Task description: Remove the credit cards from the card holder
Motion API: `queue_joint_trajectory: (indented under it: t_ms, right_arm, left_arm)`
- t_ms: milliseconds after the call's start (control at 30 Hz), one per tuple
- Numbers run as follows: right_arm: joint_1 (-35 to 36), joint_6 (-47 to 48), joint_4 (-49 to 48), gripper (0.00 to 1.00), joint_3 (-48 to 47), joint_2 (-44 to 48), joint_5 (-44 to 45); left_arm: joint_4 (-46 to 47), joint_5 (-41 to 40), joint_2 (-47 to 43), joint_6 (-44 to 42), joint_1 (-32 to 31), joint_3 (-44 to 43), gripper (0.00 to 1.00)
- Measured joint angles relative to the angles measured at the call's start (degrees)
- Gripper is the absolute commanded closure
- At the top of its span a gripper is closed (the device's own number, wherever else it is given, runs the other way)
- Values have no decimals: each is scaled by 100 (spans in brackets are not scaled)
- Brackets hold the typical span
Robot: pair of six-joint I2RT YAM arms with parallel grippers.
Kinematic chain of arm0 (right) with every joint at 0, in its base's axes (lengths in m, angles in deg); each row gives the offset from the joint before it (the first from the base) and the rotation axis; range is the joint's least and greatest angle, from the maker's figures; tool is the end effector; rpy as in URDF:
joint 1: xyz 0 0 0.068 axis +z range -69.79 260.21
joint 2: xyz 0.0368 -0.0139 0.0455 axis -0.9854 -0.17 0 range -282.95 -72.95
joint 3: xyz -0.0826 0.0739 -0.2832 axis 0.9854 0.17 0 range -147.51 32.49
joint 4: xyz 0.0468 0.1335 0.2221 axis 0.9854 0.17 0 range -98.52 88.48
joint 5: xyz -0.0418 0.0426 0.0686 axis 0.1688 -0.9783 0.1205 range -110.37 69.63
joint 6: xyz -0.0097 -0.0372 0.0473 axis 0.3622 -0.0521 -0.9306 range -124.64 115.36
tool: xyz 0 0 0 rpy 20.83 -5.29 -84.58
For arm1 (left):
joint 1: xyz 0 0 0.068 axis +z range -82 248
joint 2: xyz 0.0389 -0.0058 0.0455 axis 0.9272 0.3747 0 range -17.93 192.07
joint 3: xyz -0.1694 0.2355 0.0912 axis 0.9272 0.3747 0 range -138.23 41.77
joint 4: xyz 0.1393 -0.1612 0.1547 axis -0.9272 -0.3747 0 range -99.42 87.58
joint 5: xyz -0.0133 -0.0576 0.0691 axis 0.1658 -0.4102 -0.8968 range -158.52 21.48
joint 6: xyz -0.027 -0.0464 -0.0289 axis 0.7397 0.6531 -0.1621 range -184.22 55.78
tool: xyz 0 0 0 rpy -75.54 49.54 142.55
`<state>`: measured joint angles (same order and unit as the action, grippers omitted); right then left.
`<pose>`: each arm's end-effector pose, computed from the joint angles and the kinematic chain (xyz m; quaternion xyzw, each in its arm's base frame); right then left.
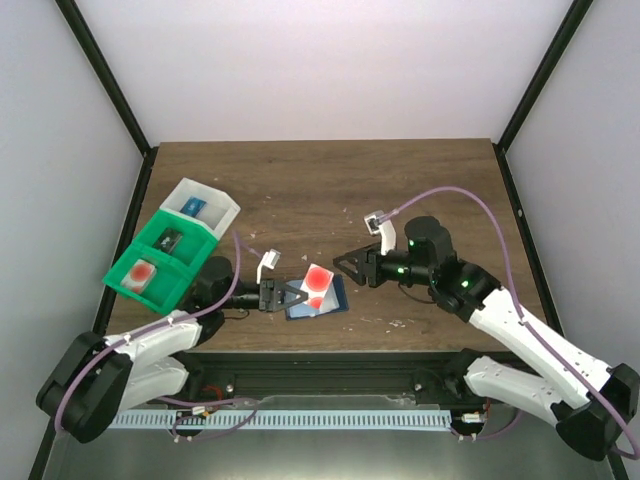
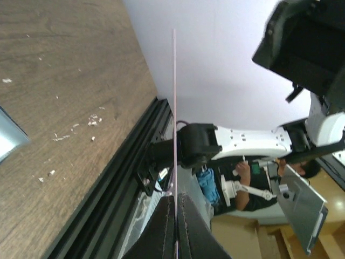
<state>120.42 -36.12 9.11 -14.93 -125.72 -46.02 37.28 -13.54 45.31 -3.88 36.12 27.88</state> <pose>0.1387 0.1430 0.3411 -0.1840 0.8013 0.4653 0.3280 0.1431 -0.1330 0.2130 0.1220 0.7302 -0.6569 0.1427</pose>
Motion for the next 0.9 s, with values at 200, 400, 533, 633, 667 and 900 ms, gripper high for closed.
queue_joint_trajectory:
  t_ms: [200,400,533,633,667,900]
  right_arm:
    - [-17,645,787,48,-262,-439,-175]
    - [-37,813,769,51,-153,-918,-1137]
    - [-37,811,501,83,-4,-1019,-1733]
    - [-39,678,284,99,94,-1060,-2028]
    - [-42,621,205,100,127,-1060,-2085]
    - [-52,155,-461,100,446,-710,-2109]
  left_arm:
    - [-306,485,-205,-188,0,-94,100]
    - [-310,726,-527,-216,0,-76,100]
    - [-319,824,-680,-229,0,17,100]
    - [-345,870,-748,-232,0,52,89]
    - [-354,876,-767,-238,0,52,81]
    - [-826,538,-1150,-195,2,22,32]
